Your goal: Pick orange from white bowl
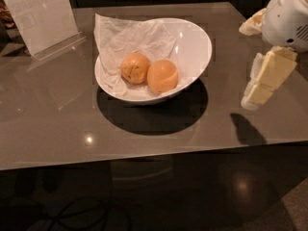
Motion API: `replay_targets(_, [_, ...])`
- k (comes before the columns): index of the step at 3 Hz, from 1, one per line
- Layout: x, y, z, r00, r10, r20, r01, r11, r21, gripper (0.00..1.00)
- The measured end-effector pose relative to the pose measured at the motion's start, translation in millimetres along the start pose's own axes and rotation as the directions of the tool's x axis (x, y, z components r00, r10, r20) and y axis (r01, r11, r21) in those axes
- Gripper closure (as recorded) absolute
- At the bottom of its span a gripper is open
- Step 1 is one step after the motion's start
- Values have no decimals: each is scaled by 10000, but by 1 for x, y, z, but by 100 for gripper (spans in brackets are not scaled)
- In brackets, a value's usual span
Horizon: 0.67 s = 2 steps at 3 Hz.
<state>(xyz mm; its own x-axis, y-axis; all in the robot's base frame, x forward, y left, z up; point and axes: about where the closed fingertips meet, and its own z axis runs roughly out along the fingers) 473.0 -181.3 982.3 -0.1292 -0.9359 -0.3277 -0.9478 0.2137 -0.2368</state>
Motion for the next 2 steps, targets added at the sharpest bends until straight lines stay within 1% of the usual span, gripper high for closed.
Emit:
replay_targets(1, [-43, -24, 17, 9928, -667, 995, 711, 9966, -417, 0])
replay_targets(2, [-83, -43, 35, 9785, -1222, 1662, 1365, 9876, -773, 0])
